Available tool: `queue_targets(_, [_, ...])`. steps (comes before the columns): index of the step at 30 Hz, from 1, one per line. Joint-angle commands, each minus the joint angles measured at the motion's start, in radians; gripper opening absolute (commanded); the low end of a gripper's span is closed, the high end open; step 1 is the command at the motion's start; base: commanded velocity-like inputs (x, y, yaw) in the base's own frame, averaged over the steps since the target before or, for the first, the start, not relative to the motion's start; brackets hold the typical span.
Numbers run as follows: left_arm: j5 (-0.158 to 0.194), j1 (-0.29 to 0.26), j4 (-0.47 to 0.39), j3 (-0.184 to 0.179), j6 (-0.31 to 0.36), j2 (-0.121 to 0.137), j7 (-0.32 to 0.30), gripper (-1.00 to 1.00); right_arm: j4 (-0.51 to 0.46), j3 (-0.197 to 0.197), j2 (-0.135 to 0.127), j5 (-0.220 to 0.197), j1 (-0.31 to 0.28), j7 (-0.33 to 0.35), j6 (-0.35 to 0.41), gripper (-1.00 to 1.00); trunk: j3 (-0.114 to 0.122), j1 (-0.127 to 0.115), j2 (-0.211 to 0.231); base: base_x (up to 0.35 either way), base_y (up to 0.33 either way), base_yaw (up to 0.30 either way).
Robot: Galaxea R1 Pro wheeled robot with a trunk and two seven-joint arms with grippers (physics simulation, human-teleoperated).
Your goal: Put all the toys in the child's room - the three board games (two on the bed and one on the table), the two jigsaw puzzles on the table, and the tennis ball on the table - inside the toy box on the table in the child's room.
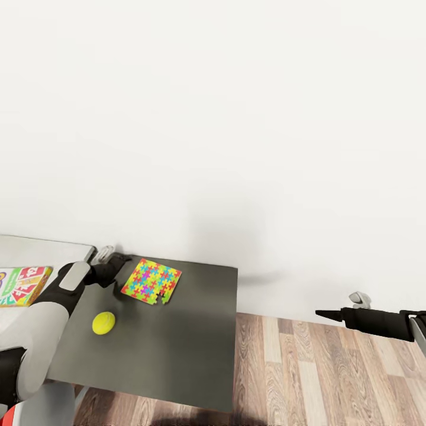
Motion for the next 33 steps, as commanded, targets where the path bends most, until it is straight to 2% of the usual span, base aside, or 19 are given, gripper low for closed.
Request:
queue_targets(1, [0.009,0.000,-0.002,0.000,0.004,0.000,0.008,1.00,0.000,0.000,0.000,-0.002,0.000,0.002,0.005,1.00,-0.003,0.000,-0.002,0.000,0.000,0.000])
queue_targets(27, [0.011,-0.002,-0.001,-0.006,0.001,-0.002,0.000,1.00,-0.001,-0.002,-0.002,-0.003,0.001,0.002,0.005,1.00,-0.042,0.000,-0.002,0.000,0.000,0.000])
queue_targets(33, [0.014,-0.002,-0.001,-0.005,0.003,-0.004,-0.026,1.00,-0.001,-0.002,-0.002,-0.003,0.001,0.002,0.005,1.00,-0.045,0.000,-0.002,0.000,0.000,0.000])
